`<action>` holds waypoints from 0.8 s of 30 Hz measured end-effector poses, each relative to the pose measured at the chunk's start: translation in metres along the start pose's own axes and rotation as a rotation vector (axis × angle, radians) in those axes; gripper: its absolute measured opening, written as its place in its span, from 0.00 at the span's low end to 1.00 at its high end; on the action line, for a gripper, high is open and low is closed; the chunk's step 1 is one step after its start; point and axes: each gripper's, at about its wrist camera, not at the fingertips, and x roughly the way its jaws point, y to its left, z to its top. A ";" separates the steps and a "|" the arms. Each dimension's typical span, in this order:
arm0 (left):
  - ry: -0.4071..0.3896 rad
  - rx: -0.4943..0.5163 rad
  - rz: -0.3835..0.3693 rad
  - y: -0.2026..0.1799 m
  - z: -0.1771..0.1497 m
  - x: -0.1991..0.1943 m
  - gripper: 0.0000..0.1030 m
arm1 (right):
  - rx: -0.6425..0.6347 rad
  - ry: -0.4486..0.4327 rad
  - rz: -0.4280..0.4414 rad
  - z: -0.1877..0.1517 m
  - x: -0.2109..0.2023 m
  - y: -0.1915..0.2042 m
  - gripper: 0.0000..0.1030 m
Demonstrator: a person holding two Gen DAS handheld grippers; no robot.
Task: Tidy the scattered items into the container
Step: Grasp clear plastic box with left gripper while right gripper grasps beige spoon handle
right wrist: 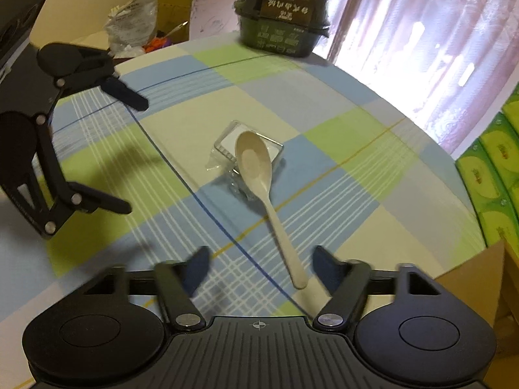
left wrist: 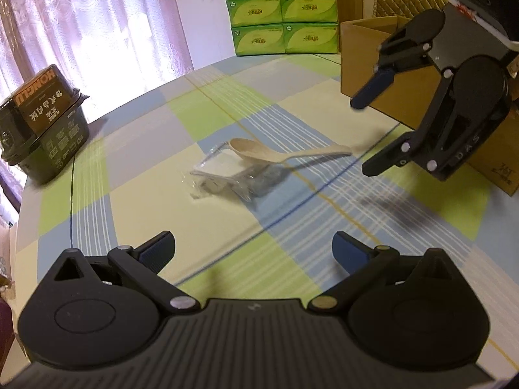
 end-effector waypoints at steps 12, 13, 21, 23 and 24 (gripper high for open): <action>0.004 0.069 -0.004 0.013 0.015 0.026 0.99 | -0.109 0.042 0.023 0.020 0.036 -0.009 0.54; 0.007 0.084 -0.006 0.013 0.016 0.027 0.99 | -0.130 0.045 0.025 0.021 0.038 -0.008 0.54; 0.011 0.131 -0.021 0.014 0.021 0.043 0.99 | -0.153 0.080 0.048 0.030 0.059 -0.009 0.37; 0.013 0.137 -0.023 0.015 0.022 0.046 0.99 | -0.163 0.086 0.047 0.032 0.062 -0.009 0.37; 0.013 0.139 -0.023 0.015 0.023 0.048 0.99 | -0.168 0.084 0.048 0.032 0.063 -0.009 0.37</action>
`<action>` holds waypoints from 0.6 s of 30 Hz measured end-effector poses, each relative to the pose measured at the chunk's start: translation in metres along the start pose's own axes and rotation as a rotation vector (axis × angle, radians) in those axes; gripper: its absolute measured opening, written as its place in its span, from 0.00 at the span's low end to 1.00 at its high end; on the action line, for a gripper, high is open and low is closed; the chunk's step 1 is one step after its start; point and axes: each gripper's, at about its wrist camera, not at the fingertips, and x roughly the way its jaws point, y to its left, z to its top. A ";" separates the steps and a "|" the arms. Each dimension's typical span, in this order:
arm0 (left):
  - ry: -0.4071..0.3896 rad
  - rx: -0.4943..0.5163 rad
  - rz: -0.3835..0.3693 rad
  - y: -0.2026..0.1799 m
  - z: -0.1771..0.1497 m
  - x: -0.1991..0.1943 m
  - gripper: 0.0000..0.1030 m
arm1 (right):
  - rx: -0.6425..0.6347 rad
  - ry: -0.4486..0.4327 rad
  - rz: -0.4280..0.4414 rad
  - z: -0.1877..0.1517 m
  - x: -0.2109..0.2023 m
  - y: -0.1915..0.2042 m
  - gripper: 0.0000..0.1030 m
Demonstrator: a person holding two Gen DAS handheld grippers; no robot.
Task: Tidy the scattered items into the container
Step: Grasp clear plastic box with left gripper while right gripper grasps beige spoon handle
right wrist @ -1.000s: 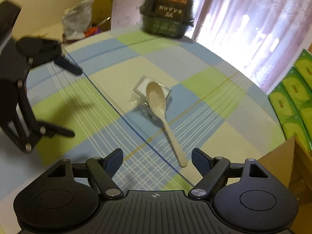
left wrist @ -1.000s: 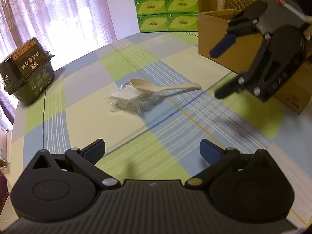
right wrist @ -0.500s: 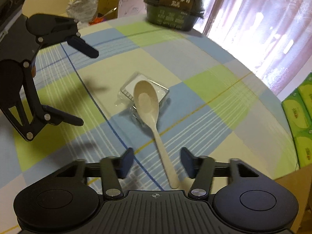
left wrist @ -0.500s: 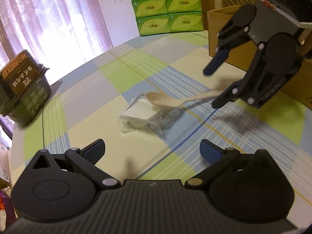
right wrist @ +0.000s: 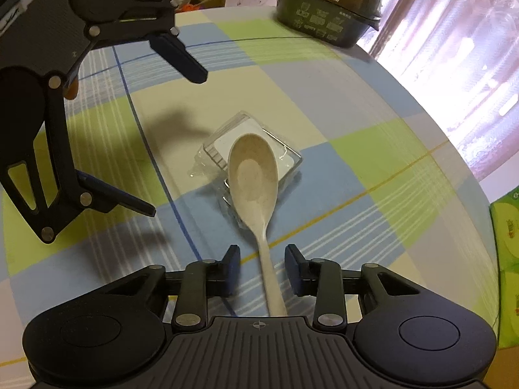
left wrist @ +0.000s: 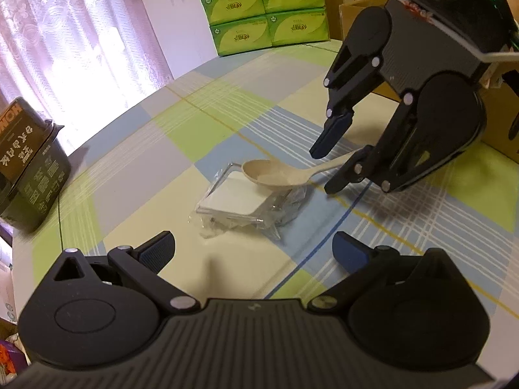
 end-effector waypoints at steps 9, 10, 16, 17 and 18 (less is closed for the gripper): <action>-0.005 -0.013 -0.004 0.008 0.004 0.011 0.99 | -0.041 -0.015 -0.004 0.002 0.006 0.006 0.09; -0.006 -0.016 -0.003 0.008 0.004 0.011 0.99 | -0.042 -0.017 -0.003 0.002 0.006 0.007 0.08; -0.004 -0.015 0.000 0.011 0.005 0.016 0.99 | -0.043 -0.036 -0.019 0.001 0.002 0.009 0.08; -0.005 -0.015 -0.001 0.012 0.006 0.017 0.99 | -0.042 -0.037 -0.019 0.001 0.001 0.009 0.08; -0.007 -0.015 -0.003 0.013 0.006 0.018 0.99 | -0.039 -0.038 -0.020 0.001 0.000 0.009 0.08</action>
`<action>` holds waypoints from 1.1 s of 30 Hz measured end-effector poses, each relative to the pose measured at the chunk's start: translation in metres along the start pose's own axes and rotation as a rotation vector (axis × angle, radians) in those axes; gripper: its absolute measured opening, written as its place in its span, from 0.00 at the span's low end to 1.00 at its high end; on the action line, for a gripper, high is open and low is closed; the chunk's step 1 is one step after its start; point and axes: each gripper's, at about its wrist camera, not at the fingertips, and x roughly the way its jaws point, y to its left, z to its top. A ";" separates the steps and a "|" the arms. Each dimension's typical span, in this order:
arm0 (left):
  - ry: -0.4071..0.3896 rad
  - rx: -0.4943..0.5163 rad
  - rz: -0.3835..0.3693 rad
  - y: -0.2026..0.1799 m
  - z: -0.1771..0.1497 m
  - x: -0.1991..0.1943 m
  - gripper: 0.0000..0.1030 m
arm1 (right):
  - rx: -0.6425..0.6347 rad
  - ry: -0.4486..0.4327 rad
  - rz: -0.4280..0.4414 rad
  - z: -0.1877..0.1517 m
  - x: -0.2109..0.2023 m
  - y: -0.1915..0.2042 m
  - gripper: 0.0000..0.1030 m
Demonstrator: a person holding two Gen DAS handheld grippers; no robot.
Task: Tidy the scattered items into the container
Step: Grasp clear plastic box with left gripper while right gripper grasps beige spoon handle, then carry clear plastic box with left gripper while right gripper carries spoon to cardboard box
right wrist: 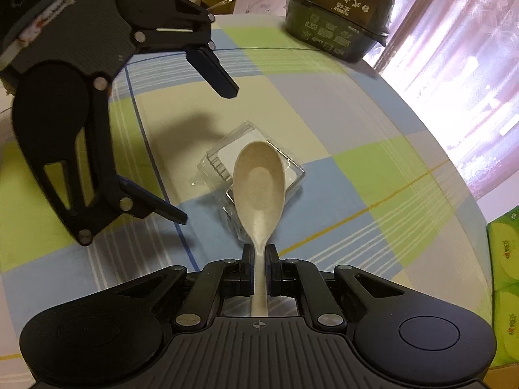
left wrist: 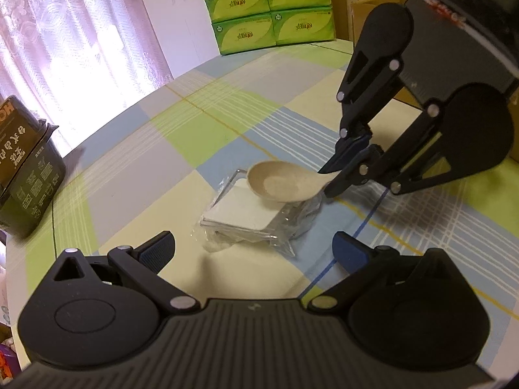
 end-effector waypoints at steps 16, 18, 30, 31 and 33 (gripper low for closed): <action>0.008 -0.004 -0.047 0.004 0.020 0.032 0.91 | 0.128 0.013 -0.050 -0.022 -0.014 -0.020 0.08; 0.018 -0.008 -0.057 0.005 0.021 0.035 0.83 | 0.135 0.014 -0.054 -0.024 -0.016 -0.022 0.08; 0.073 -0.022 -0.065 -0.015 0.007 0.009 0.63 | 0.175 -0.004 -0.040 -0.027 -0.031 -0.013 0.08; 0.079 -0.023 -0.064 -0.020 0.004 0.004 0.63 | 0.181 -0.007 -0.039 -0.028 -0.034 -0.011 0.08; 0.091 -0.020 -0.062 -0.032 -0.003 -0.007 0.63 | 0.193 -0.013 -0.040 -0.028 -0.041 -0.007 0.08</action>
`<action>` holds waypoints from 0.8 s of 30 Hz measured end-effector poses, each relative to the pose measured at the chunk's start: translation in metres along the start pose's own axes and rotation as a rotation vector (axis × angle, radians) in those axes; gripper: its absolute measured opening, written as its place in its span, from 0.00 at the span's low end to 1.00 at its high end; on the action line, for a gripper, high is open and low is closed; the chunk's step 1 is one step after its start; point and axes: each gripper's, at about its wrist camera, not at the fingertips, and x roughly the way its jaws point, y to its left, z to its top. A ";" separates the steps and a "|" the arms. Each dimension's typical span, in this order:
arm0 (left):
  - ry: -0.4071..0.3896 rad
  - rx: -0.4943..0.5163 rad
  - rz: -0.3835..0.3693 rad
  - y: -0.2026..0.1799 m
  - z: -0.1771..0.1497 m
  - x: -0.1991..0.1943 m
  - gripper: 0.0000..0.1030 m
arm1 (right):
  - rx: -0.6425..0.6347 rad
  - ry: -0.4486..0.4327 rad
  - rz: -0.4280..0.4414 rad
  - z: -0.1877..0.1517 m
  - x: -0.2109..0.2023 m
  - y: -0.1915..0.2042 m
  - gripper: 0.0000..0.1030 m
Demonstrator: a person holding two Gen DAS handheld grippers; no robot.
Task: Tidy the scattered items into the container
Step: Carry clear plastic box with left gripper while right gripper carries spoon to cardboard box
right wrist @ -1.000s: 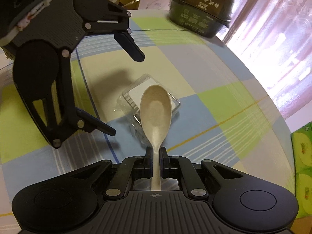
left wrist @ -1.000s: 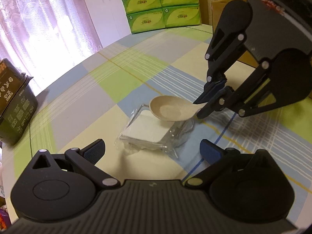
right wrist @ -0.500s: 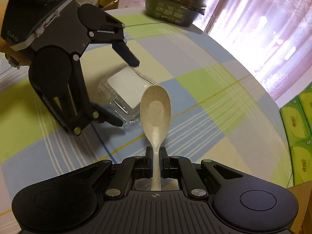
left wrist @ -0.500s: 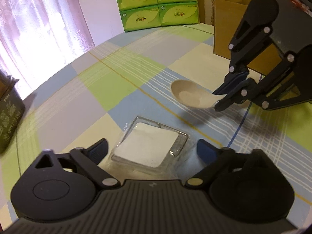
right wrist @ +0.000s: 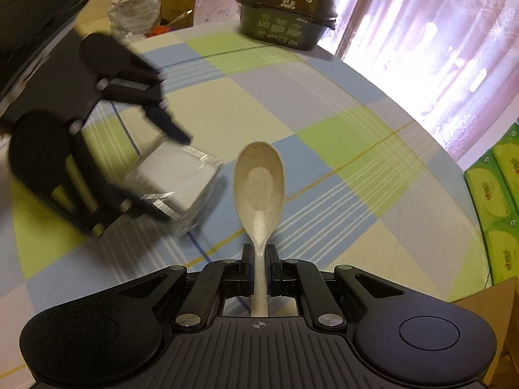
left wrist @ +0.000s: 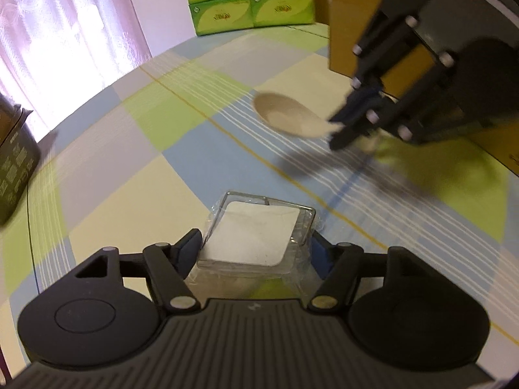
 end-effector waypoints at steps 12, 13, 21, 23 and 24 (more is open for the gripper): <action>0.032 -0.028 0.033 -0.079 -0.054 -0.061 0.63 | 0.037 -0.037 0.032 -0.016 -0.062 0.055 0.08; 0.032 -0.034 0.035 -0.084 -0.057 -0.066 0.63 | 0.038 -0.040 0.035 -0.020 -0.067 0.061 0.08; 0.044 -0.067 0.059 -0.126 -0.078 -0.099 0.63 | 0.079 -0.027 0.066 -0.058 -0.093 0.110 0.08; 0.045 -0.073 0.056 -0.135 -0.081 -0.105 0.63 | 0.092 -0.028 0.067 -0.066 -0.100 0.117 0.08; 0.045 -0.074 0.056 -0.139 -0.082 -0.109 0.63 | 0.101 -0.029 0.066 -0.069 -0.104 0.120 0.08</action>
